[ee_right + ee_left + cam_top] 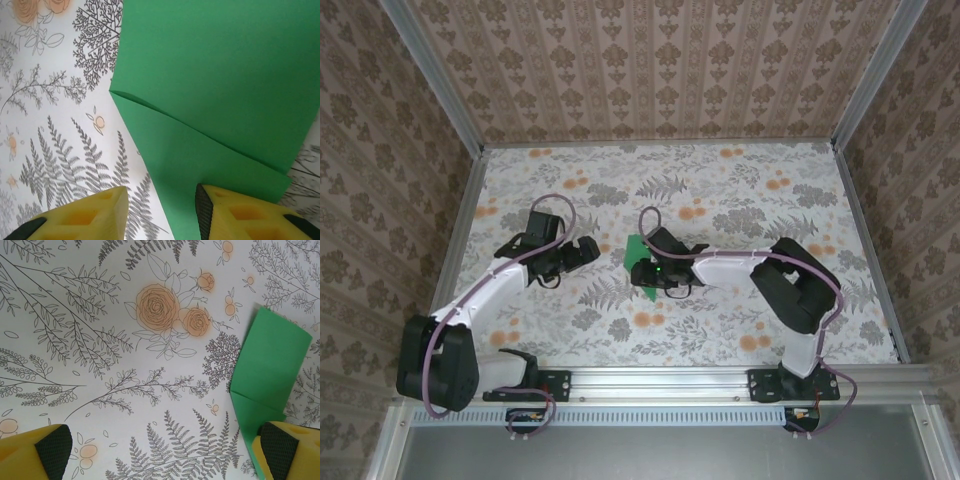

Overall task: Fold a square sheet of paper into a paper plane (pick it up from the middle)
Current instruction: Move the paper to the center of the table, then fold the wing for the fifth time at the center of the table.

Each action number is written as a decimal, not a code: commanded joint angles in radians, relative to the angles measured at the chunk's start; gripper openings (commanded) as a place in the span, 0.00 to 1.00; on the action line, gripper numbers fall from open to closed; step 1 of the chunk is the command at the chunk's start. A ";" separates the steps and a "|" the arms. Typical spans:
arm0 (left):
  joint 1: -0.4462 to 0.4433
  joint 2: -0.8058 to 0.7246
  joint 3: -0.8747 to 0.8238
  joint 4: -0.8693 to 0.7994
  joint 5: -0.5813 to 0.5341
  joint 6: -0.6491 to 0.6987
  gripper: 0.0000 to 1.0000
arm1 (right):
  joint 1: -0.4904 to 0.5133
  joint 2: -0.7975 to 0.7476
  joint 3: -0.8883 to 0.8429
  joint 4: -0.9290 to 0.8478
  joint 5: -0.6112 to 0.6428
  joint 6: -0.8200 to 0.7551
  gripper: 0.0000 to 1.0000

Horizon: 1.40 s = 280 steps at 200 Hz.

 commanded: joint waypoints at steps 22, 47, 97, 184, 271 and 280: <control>0.010 -0.005 -0.025 0.026 0.060 0.015 1.00 | -0.083 -0.073 -0.138 -0.081 -0.219 -0.260 0.42; 0.009 -0.020 -0.038 0.043 0.088 0.016 1.00 | -0.132 -0.152 -0.155 -0.200 -0.268 -0.420 0.41; -0.019 -0.031 -0.086 0.122 0.143 -0.061 0.98 | -0.131 -0.351 -0.196 -0.074 -0.166 -0.226 0.44; -0.165 0.074 -0.108 0.320 0.221 -0.233 0.91 | -0.031 -0.324 -0.213 -0.021 0.080 0.056 0.43; -0.280 0.279 -0.040 0.478 0.315 -0.335 0.70 | -0.073 -0.211 -0.231 0.020 0.056 0.071 0.39; -0.285 0.292 -0.037 0.490 0.322 -0.341 0.68 | -0.083 -0.209 -0.245 0.034 0.046 0.075 0.39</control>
